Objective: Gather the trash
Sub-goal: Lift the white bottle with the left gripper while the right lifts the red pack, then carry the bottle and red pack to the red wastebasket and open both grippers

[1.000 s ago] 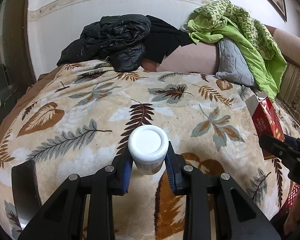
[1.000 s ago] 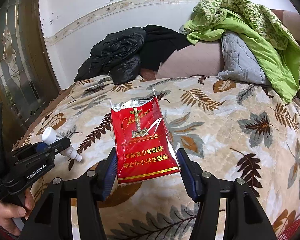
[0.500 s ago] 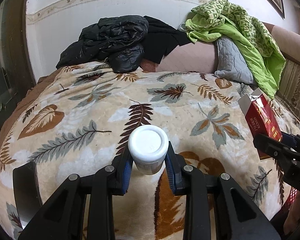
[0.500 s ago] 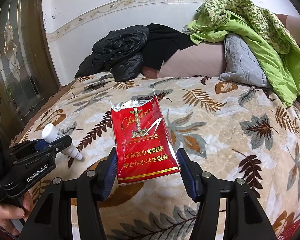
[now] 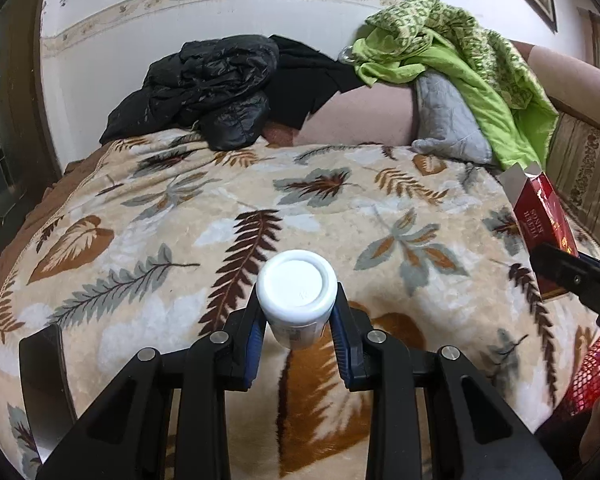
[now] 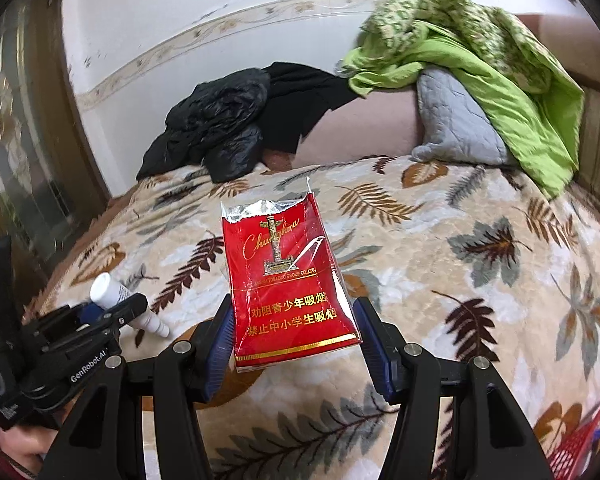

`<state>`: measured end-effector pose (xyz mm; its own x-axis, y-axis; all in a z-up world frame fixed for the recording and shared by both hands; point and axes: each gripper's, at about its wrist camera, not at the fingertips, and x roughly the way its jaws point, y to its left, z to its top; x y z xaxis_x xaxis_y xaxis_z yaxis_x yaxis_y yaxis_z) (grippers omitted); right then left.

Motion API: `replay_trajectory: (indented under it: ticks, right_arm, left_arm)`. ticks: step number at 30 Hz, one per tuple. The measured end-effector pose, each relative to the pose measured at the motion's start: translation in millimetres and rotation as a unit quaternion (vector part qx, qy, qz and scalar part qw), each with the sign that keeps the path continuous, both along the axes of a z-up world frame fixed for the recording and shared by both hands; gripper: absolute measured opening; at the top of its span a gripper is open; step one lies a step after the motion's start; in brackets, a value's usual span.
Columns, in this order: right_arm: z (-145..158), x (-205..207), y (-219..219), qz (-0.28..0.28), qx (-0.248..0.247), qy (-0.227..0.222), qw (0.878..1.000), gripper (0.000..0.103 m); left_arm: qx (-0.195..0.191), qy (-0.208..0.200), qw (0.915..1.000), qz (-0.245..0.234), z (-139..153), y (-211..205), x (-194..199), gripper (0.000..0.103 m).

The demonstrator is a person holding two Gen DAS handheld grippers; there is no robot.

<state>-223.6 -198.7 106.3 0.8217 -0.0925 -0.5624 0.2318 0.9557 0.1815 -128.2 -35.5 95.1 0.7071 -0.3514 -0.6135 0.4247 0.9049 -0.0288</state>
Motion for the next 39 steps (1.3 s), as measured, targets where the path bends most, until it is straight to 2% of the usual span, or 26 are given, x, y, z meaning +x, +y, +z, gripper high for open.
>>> replay_trajectory:
  ticks: [6,12,18,22,27,31,35,39]
  right_arm:
    - [7.1,-16.7,-11.6,-0.021,0.013,0.006,1.000,0.062]
    - [25.2,-44.7,-11.8,-0.011,0.027,-0.017,0.999,0.062]
    - [40.9,-95.3,-21.9,-0.015,0.034,-0.042,0.998,0.062]
    - [36.4,-141.2,-42.3,-0.042,0.042,-0.038,0.997,0.062]
    - [27.5,-209.6,-83.7,-0.116,0.046,-0.033,0.992,0.062]
    - [25.4,-264.2,-123.9,-0.188,0.057,-0.025,0.980,0.062]
    - [28.1,-307.0,-153.3,-0.239,0.068,-0.025,0.968,0.062]
    - [18.4,-336.1,-175.2,-0.277,0.086,-0.021,0.957,0.062]
  left_arm:
    - [-0.009,-0.007,0.9998,-0.017,17.6,-12.0,-18.3,0.029]
    - [-0.018,-0.003,0.9988,-0.045,33.4,-20.0,-40.9,0.029]
    - [-0.018,-0.015,0.9948,-0.099,51.4,-47.6,-77.8,0.029]
    - [-0.019,-0.019,0.9885,-0.148,60.9,-76.0,-106.3,0.029]
    - [-0.013,-0.019,0.9741,-0.225,69.7,-124.3,-144.3,0.029]
    - [-0.008,-0.008,0.9605,-0.278,73.3,-167.7,-169.5,0.029]
    - [-0.017,0.020,0.9388,-0.344,78.0,-215.9,-198.4,0.029]
    - [-0.006,0.060,0.9157,-0.397,66.4,-261.7,-225.3,0.029]
